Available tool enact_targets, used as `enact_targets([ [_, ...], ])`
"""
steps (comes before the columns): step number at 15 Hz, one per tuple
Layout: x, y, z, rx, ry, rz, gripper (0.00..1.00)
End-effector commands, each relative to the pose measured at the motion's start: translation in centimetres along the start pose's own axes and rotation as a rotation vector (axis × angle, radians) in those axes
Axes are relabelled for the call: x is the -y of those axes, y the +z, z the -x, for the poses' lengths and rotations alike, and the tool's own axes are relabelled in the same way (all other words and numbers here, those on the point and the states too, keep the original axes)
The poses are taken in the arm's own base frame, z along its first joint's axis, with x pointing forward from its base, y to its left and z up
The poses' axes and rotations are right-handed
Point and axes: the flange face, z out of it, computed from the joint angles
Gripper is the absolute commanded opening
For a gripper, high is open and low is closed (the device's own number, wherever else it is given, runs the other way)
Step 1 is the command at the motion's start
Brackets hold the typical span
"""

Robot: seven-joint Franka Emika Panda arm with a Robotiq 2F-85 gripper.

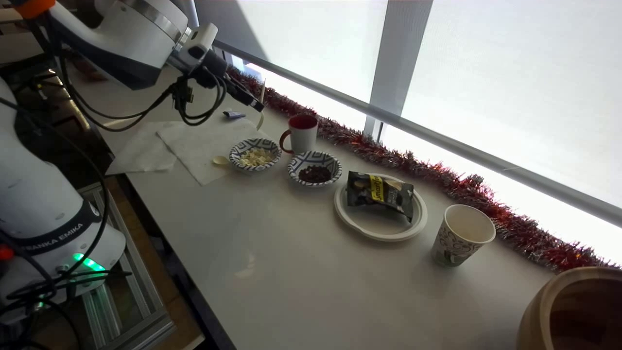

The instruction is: Use the white fork to place one object from the bowl on the left into the mug.

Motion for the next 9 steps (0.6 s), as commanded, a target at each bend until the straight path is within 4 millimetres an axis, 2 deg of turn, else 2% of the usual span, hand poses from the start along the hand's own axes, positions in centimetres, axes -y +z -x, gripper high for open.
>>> enact_targets([
  [1, -1.0, 1.2, 2.1, -0.013, 0.047, -0.024, 0.03],
  [5, -1.7, 2.4, 4.4, -0.035, 0.049, -0.040, 0.03],
  [9, -1.8, 3.1, 5.9, -0.060, 0.043, -0.072, 0.03],
])
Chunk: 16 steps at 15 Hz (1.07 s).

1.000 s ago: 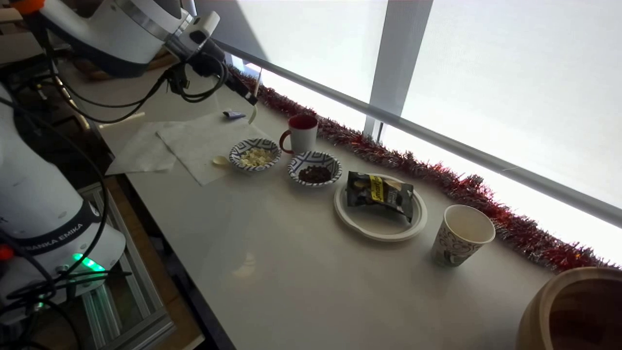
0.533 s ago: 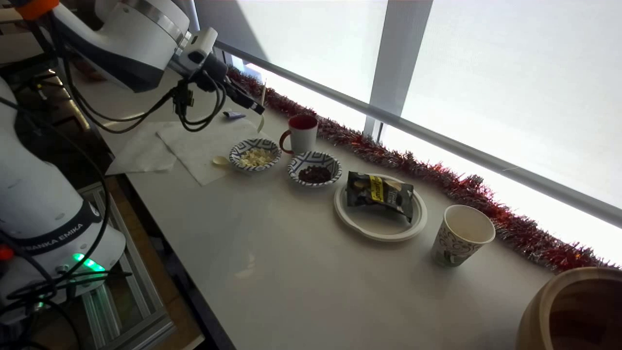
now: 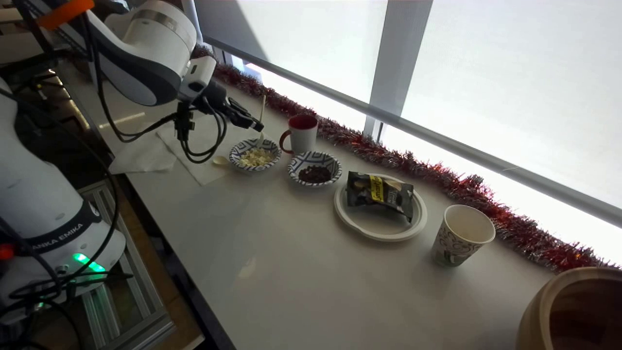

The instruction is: Use the white fork to place one object from the bowl on the left into the mug.

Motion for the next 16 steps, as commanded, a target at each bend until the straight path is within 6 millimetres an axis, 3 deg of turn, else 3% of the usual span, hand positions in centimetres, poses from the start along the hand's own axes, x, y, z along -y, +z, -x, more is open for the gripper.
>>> enact_targets([
  [1, -0.1, 0.7, 1.3, -0.028, 0.003, -0.030, 0.03],
  [9, -1.1, 3.6, 3.4, -0.069, 0.018, -0.018, 0.03],
  [16, -0.6, 4.0, 4.1, -0.061, 0.001, -0.046, 0.03],
])
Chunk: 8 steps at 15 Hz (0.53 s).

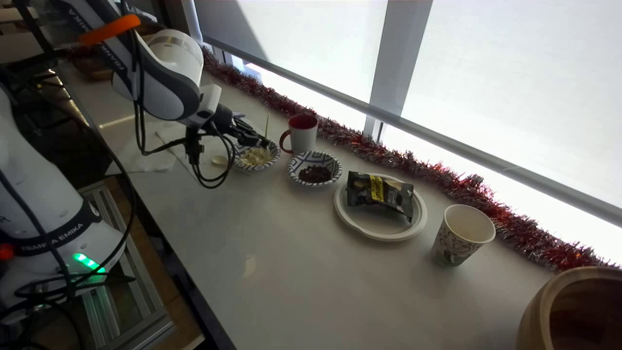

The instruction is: Use the white fork to place one object from the bowl on the left into the mug.

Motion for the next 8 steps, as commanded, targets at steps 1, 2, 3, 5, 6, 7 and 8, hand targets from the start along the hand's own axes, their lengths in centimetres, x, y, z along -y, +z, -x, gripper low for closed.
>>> enact_targets([
  [1, 0.5, 0.2, 0.1, -0.006, 0.013, -0.029, 0.03],
  [2, 0.6, 0.1, 0.1, -0.009, 0.012, -0.032, 0.03],
  [3, 0.8, -0.1, -0.1, -0.013, 0.013, -0.037, 0.03],
  [5, 1.2, -0.4, -0.6, -0.023, 0.015, -0.047, 0.03],
  [6, 1.3, -0.5, -0.9, -0.028, 0.018, -0.051, 0.03],
  [7, 1.6, -0.6, -1.2, -0.039, 0.017, -0.056, 0.03],
  [8, 1.8, -0.8, -1.4, -0.041, 0.019, -0.062, 0.03],
])
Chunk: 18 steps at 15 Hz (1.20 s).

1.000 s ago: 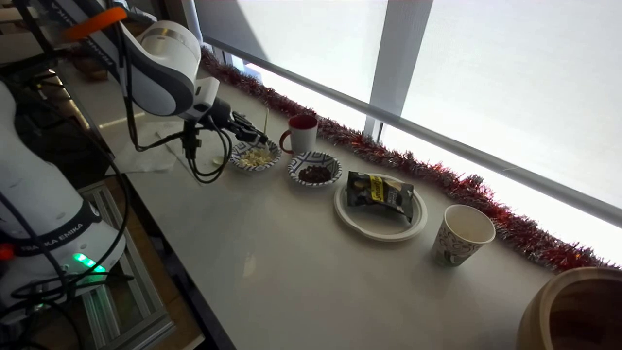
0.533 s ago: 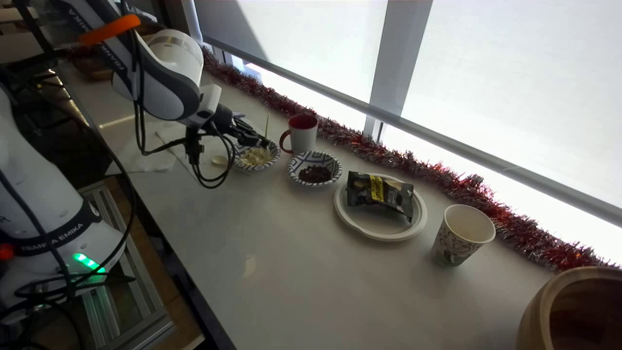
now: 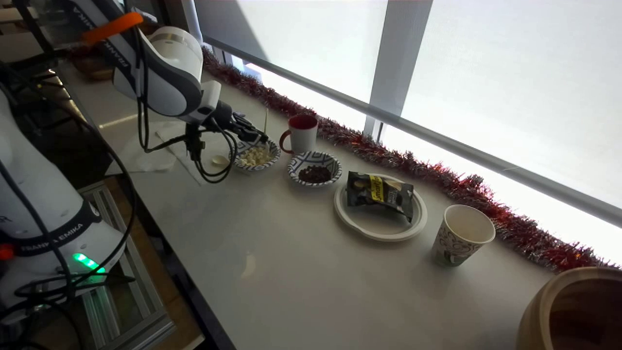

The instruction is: Use the white fork to place one object from the bowl on the left into the mug.

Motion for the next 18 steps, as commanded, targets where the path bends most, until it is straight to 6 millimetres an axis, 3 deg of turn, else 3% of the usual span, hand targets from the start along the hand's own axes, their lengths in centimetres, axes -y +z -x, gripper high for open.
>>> enact_targets([
  [1, 0.8, -0.8, -1.1, -0.029, 0.036, -0.040, 0.03],
  [7, 2.4, -1.5, -1.7, -0.018, 0.026, -0.077, 0.03],
  [14, 1.6, -0.6, -0.8, -0.031, -0.016, -0.064, 0.03],
  [15, 2.2, -0.9, -1.1, -0.019, -0.023, -0.058, 0.13],
  [18, 1.9, -0.7, -1.0, -0.017, -0.025, -0.052, 0.13],
])
